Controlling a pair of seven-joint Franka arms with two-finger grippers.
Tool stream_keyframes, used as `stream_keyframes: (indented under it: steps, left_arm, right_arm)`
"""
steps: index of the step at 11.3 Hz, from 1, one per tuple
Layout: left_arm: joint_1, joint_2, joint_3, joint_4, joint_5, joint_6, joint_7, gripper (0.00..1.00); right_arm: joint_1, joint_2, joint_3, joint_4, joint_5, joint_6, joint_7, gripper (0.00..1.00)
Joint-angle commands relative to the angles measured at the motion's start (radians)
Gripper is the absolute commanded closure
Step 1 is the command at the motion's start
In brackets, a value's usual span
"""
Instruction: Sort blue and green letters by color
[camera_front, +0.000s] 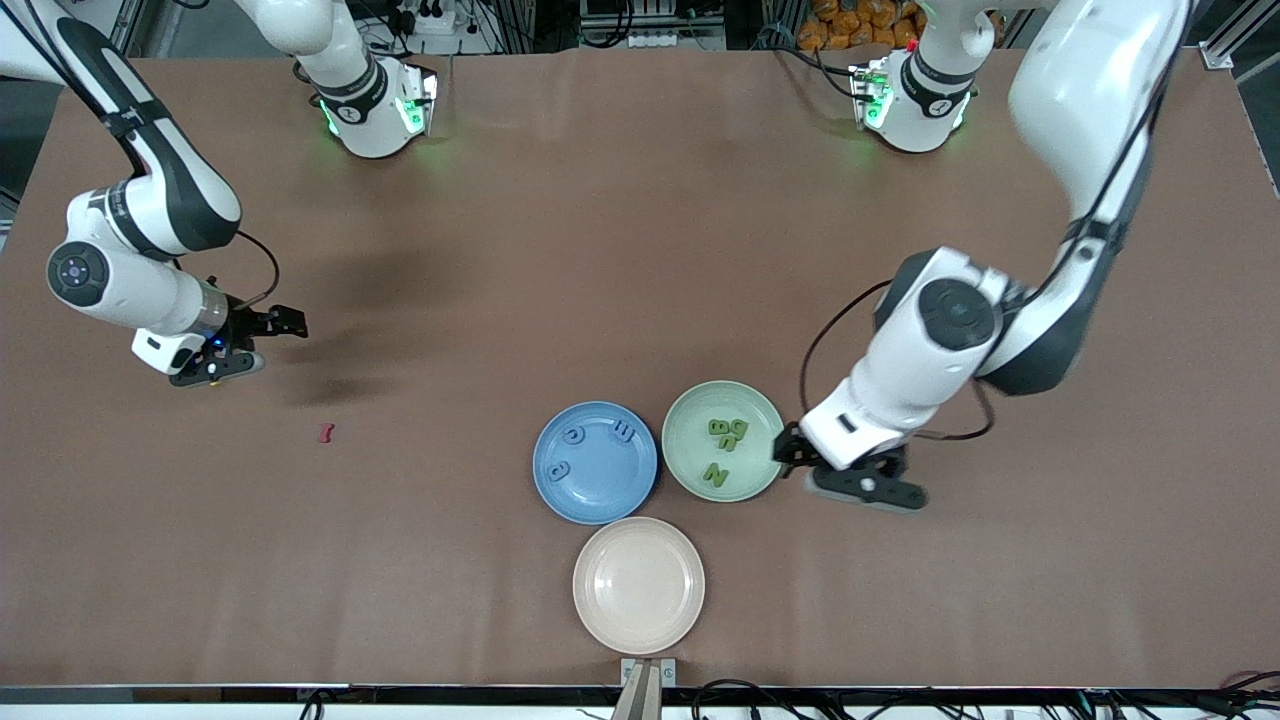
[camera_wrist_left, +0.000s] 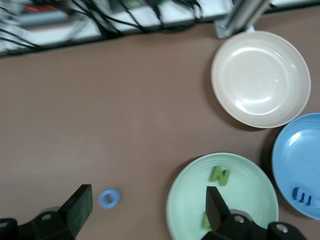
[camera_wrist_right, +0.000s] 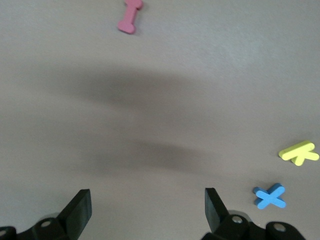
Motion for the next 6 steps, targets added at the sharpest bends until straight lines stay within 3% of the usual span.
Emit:
stream_keyframes:
  steps: [1,6]
  left_arm:
    - [0.104,-0.237,-0.005,-0.043,0.005,-0.199,0.002,0.00]
    - [0.259,-0.409,-0.019,-0.032,-0.199,-0.334,0.079,0.00]
  right_arm:
    - [0.096,-0.024,0.038,0.083,-0.004,-0.130,0.101,0.00]
    - [0.191,-0.018,0.030,0.116,-0.012,-0.161,0.139,0.00]
